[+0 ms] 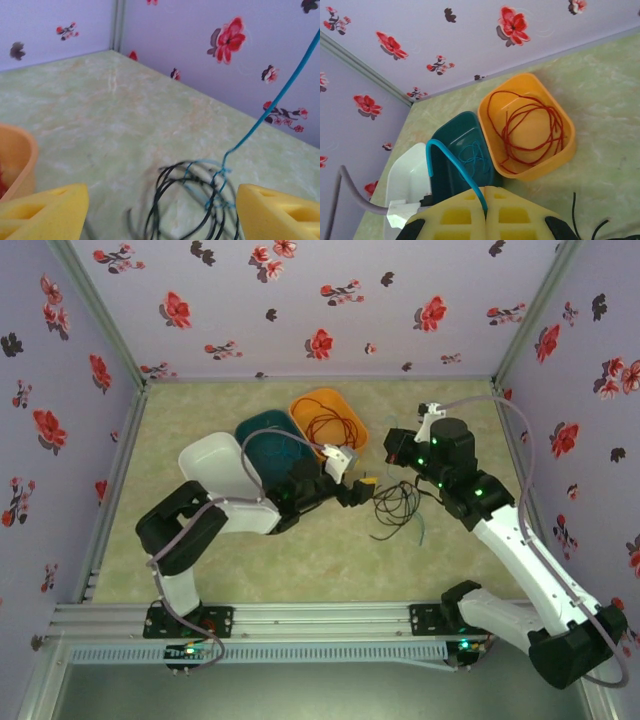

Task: Untangle the cables

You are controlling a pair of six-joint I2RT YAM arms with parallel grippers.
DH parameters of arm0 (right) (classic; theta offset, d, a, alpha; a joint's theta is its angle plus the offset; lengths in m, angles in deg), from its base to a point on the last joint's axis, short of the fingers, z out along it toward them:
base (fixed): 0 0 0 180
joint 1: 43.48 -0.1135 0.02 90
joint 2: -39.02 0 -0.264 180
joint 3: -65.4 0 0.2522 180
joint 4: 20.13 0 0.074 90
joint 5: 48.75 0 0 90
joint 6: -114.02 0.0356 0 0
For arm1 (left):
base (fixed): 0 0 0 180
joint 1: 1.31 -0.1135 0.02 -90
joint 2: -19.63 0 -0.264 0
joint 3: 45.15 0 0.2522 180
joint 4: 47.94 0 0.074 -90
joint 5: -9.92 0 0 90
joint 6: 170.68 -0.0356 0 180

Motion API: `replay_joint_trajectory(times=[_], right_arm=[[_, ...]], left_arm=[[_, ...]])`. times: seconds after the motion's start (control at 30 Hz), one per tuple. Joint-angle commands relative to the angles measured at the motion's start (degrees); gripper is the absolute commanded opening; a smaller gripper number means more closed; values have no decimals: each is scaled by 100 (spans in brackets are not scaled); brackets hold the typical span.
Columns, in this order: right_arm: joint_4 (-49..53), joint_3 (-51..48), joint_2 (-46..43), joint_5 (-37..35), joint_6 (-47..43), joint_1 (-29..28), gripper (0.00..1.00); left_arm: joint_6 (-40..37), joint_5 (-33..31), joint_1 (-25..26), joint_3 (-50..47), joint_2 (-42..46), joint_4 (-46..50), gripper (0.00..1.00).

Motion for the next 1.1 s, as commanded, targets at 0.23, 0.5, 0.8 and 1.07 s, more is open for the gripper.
replay_joint_trajectory(times=[0.23, 0.5, 0.8, 1.07], right_arm=[[-434, 281, 237, 236, 174, -209, 0], [-27, 227, 165, -212, 136, -216, 0], [142, 197, 66, -384, 89, -201, 2], [764, 248, -168, -1218, -152, -110, 34]], left_arm=[[-277, 97, 167, 794, -608, -437, 66], [-73, -29, 154, 896, -622, -470, 28], [112, -52, 138, 1124, -751, -413, 8], [245, -69, 62, 764, -421, -392, 0]])
